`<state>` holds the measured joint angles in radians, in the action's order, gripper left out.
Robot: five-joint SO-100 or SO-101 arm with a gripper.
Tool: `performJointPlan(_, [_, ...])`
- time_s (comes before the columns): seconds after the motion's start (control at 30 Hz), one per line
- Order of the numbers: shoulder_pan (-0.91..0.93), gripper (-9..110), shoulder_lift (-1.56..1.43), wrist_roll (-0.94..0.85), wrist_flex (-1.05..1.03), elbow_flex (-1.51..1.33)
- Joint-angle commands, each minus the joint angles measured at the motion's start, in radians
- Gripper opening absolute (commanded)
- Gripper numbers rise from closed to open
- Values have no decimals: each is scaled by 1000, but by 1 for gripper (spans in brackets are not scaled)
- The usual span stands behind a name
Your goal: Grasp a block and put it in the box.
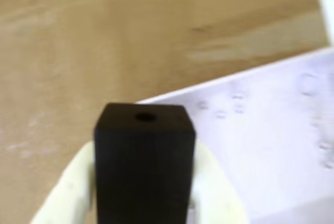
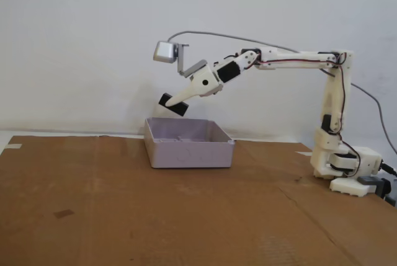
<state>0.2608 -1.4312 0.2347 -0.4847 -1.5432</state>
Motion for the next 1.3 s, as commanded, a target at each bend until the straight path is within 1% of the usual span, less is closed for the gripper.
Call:
performJointPlan(0.0, [95,0,-152,-11,0,32])
performJointPlan(0.33, [249,0,-150,-9,12,-103])
performJointPlan(0.67, [244,0,-149,-9,14,-192])
performJointPlan(1.03, [242,0,-104,-12,14,-181])
performJointPlan(1.2, [242,0,-91,-101,14,-192])
performJointPlan(1.27, [245,0,-69,-107,14,-186])
